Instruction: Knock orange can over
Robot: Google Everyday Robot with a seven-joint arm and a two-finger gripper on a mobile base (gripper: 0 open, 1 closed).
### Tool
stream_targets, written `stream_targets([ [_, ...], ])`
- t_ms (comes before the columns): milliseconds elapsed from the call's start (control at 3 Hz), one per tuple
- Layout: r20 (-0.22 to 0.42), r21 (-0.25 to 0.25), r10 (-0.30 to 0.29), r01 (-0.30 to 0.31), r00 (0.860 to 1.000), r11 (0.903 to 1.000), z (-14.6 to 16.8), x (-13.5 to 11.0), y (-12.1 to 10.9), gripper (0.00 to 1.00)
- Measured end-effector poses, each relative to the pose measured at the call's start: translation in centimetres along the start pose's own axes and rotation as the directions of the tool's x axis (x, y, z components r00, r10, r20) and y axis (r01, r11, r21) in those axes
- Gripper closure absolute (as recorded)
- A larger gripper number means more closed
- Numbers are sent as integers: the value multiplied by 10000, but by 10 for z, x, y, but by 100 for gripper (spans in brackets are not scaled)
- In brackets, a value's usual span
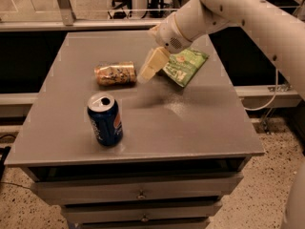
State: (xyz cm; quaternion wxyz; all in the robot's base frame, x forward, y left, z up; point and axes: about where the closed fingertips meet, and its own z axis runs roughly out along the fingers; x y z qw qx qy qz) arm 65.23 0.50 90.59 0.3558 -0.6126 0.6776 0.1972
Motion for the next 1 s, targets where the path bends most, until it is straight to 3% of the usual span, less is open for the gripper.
stream_targets([
  [333, 1107, 895, 608, -708, 9920, 9935, -35, 19, -10, 0],
  [667, 2643, 2390, 1267, -1922, 9561, 9518, -105, 60, -24, 0],
  [1000, 2504, 2389, 1338, -1951, 9588, 9512, -108, 65, -22, 0],
])
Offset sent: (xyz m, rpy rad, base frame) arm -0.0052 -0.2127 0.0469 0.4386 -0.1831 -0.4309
